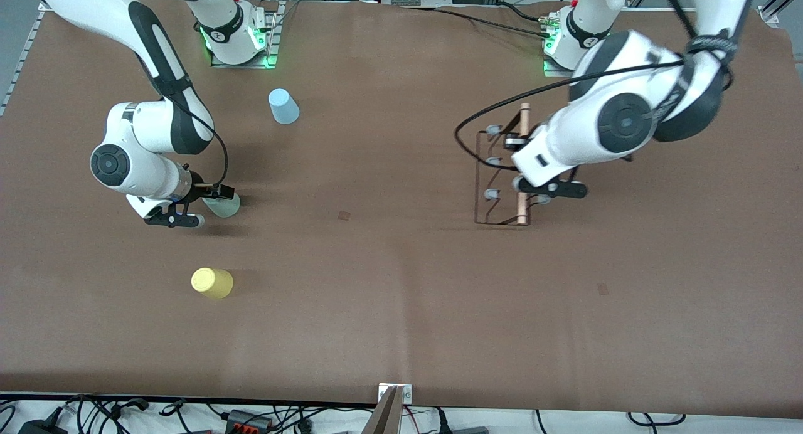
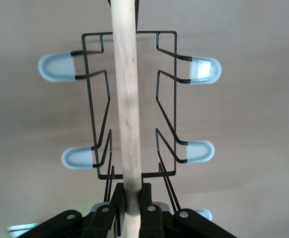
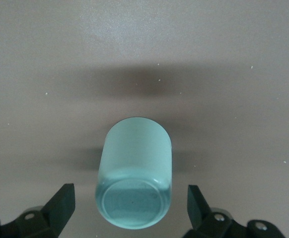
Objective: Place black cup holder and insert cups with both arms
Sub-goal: 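Carry the rack with the left gripper while the right gripper lowers around the teal cup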
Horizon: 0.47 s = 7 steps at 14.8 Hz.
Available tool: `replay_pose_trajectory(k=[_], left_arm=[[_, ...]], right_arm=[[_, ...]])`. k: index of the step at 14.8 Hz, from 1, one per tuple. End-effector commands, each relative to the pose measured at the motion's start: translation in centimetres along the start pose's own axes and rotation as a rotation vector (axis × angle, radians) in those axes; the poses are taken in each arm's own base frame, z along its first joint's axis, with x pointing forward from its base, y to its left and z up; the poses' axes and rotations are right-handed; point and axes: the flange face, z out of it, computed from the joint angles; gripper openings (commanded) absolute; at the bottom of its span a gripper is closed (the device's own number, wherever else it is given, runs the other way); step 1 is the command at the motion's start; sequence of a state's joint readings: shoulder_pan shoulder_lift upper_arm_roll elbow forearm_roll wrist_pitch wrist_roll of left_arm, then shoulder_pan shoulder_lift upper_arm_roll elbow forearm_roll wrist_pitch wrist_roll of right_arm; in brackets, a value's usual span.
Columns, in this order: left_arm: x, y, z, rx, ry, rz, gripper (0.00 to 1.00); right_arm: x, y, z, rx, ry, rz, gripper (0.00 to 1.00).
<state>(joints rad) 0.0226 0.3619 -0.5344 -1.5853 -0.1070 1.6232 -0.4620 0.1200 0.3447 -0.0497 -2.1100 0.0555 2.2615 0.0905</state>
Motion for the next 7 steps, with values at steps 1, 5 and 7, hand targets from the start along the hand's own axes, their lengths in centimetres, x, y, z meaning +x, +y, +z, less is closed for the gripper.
replay_pose_trajectory(k=[1,5,7], left_arm=[[0.7,4.1,1.0,-0.074,0.014,-0.065,0.01],[0.2,10.2,5.5,-0.09,0.028,-0.11,0.01],[0.0,11.8,6.8,-0.095,0.031,-0.088,0.01]], right_arm=[[-0.5,0.1,0.4,0.011,0.003,0.019,1.0],[-0.4,0.0,0.4,0.011,0.006,0.019,0.89],[-0.4,0.0,0.5,0.011,0.004,0.019,0.8]])
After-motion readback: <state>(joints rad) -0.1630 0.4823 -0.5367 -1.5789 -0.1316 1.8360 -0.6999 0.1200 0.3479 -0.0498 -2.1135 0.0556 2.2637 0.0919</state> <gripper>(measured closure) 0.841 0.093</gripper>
